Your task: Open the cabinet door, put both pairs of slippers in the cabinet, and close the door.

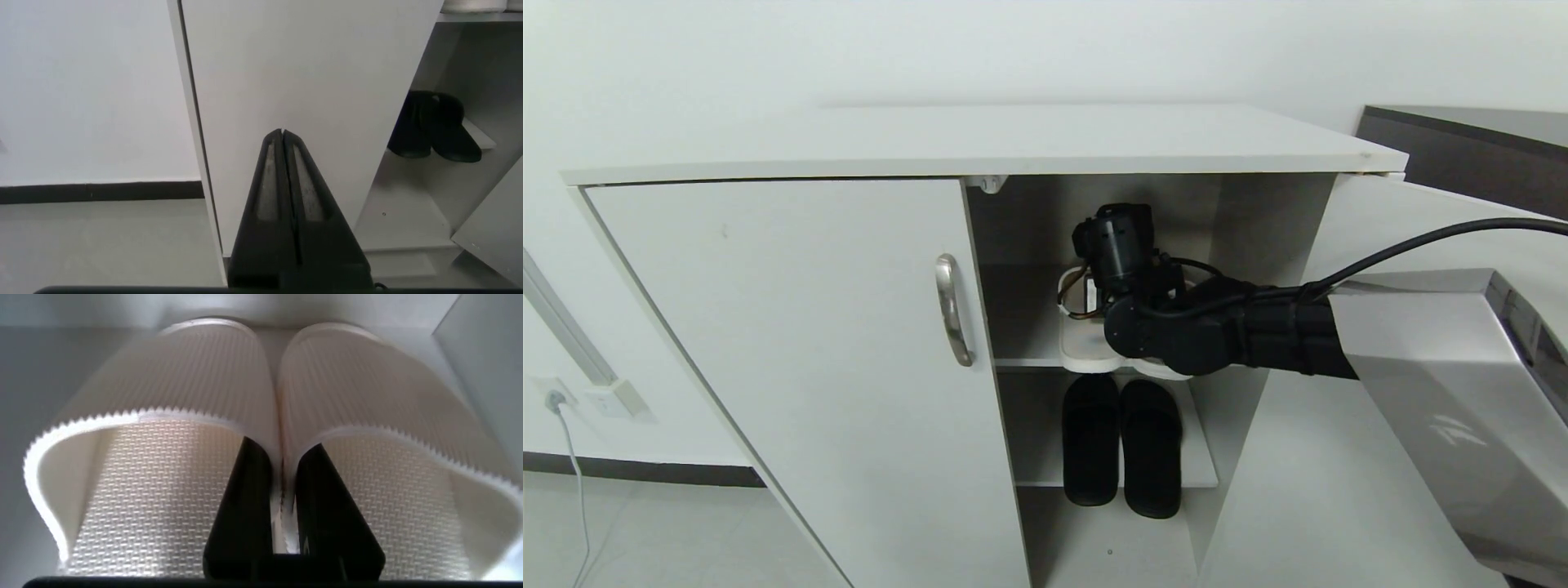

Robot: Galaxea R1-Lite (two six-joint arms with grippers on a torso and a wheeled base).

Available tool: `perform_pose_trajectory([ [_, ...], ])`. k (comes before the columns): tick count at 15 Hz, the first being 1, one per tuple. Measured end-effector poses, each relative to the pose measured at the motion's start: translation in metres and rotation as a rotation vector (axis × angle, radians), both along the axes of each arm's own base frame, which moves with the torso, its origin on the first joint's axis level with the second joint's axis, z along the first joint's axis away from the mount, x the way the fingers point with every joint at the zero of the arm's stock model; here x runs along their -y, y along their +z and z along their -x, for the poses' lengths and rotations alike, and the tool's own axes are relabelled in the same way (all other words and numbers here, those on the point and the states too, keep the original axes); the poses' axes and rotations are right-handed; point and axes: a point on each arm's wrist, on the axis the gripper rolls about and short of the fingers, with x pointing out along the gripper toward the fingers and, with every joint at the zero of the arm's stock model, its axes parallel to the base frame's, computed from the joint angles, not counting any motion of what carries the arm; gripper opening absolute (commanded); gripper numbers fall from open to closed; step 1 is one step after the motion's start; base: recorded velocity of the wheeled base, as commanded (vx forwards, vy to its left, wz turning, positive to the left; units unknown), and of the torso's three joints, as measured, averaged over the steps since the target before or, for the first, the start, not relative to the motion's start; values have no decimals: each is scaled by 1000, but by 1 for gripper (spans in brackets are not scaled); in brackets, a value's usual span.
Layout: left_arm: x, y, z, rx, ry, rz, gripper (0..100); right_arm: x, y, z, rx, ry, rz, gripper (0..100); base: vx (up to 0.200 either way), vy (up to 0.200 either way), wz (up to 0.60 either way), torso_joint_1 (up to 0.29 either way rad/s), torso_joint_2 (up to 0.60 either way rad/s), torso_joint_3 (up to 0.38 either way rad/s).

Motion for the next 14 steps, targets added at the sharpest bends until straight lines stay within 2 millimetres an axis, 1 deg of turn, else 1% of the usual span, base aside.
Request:
perform_pose_trajectory([
  [1,0,0,0,0,0,0,0,0,-1,0,1,0,-2,0,0,0,0,0,0,0],
  [2,0,0,0,0,0,0,0,0,-1,-1,3,-1,-7,100,0,0,0,0,0,0],
  [6,0,0,0,0,0,0,0,0,0,0,1,-5,-23,100,0,0,0,0,0,0],
  [9,0,0,0,0,0,0,0,1,4,1,8,-5,-36,100,0,0,0,0,0,0],
  [12,0,0,0,0,0,0,0,1,9,8,10,3,-39,100,0,0,0,0,0,0],
  [14,0,0,0,0,0,0,0,1,5,13,-8,10,-23,100,0,0,0,0,0,0],
])
